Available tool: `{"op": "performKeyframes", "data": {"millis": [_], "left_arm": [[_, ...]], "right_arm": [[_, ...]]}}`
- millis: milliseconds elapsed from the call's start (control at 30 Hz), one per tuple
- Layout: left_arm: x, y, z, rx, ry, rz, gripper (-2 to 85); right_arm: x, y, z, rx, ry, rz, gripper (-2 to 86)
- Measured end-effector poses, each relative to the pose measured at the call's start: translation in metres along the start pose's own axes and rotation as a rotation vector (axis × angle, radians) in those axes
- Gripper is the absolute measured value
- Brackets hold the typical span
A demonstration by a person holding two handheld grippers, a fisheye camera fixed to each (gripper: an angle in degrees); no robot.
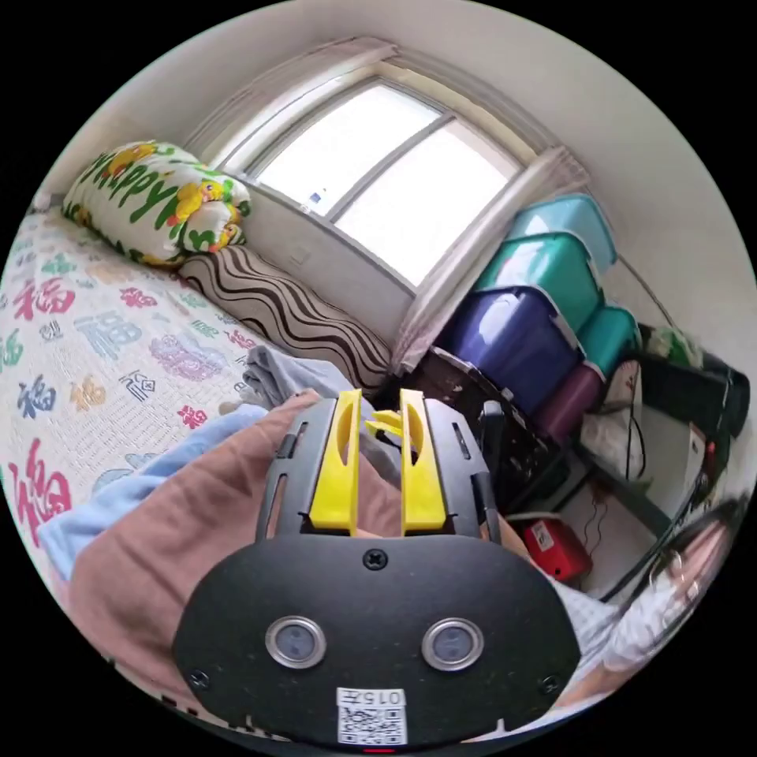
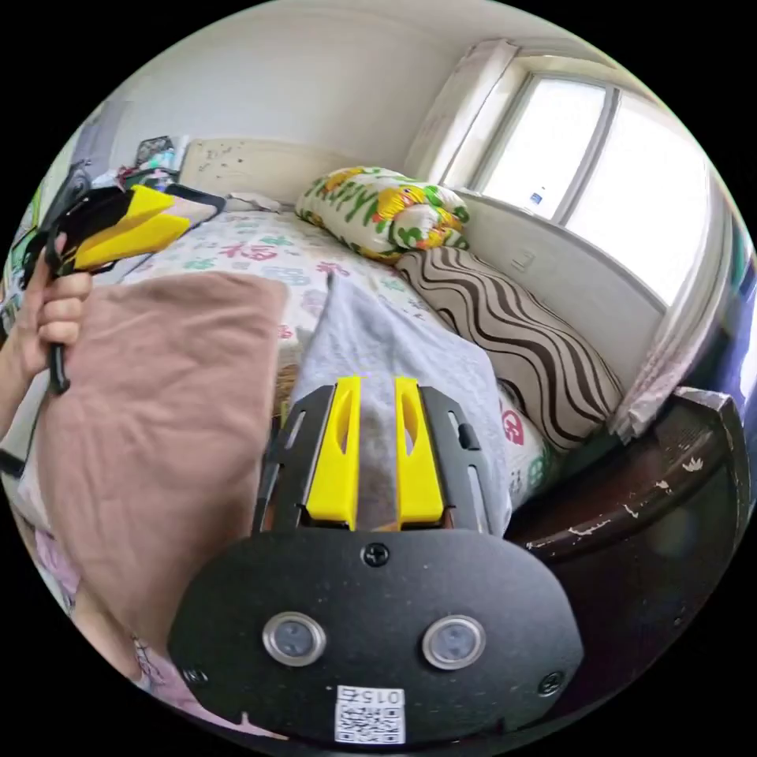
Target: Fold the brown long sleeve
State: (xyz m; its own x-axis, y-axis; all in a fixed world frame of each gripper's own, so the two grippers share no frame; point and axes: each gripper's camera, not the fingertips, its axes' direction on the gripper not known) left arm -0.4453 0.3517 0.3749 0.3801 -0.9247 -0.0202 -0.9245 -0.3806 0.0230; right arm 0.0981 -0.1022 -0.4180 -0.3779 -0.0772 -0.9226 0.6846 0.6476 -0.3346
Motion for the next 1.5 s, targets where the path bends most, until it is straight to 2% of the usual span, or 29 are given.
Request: {"op": "performKeyframes", "data": {"millis": [67,133,233,300,467,633,700,767,867,933,1033,1200,1500], "left_arm": [[0.021,0.030,-0.047,-0.087,-0.039,0.077,8.7],[0.043,0.084,-0.112,-0.142,-0.155,0.147,9.9],[0.054,0.156,-0.185,-0.125,-0.355,0.180,10.8],[0.050,0.197,-0.220,-0.102,-0.427,0.127,10.9],[0.042,0.288,-0.258,-0.078,-0.313,-0.009,10.7],[0.041,0.359,-0.252,-0.092,-0.318,-0.064,10.7],[0.040,0.368,-0.246,-0.114,-0.289,-0.085,10.7],[0.041,0.371,-0.238,-0.134,-0.259,-0.088,10.6],[0.049,0.364,-0.227,-0.170,-0.226,-0.072,10.6],[0.058,0.355,-0.218,-0.175,-0.209,-0.048,10.5],[0.064,0.337,-0.198,-0.170,-0.229,-0.022,10.6],[0.057,0.301,-0.155,-0.219,-0.309,-0.081,9.3],[0.049,0.245,-0.122,-0.234,-0.229,-0.222,3.7]], "right_arm": [[-0.003,0.017,-0.037,0.063,-0.172,-0.012,7.7],[-0.011,0.048,-0.081,0.139,-0.398,-0.008,7.5],[-0.043,0.088,-0.123,0.235,-0.545,-0.033,7.0],[-0.076,0.106,-0.134,0.260,-0.559,-0.046,6.8],[-0.187,0.132,-0.128,0.194,-0.493,-0.169,10.5],[-0.263,0.144,-0.078,-0.023,-0.242,-0.327,11.1],[-0.267,0.148,-0.069,-0.019,-0.119,-0.357,8.2],[-0.257,0.147,-0.068,-0.040,-0.134,-0.339,5.1],[-0.207,0.145,-0.089,0.028,-0.287,-0.157,3.2],[-0.146,0.151,-0.108,0.146,-0.459,0.067,2.5],[-0.084,0.165,-0.117,0.285,-0.678,0.251,1.7],[-0.054,0.185,-0.112,0.341,-0.697,0.321,1.6],[-0.016,0.207,-0.091,0.386,-0.815,0.394,1.9]]}}
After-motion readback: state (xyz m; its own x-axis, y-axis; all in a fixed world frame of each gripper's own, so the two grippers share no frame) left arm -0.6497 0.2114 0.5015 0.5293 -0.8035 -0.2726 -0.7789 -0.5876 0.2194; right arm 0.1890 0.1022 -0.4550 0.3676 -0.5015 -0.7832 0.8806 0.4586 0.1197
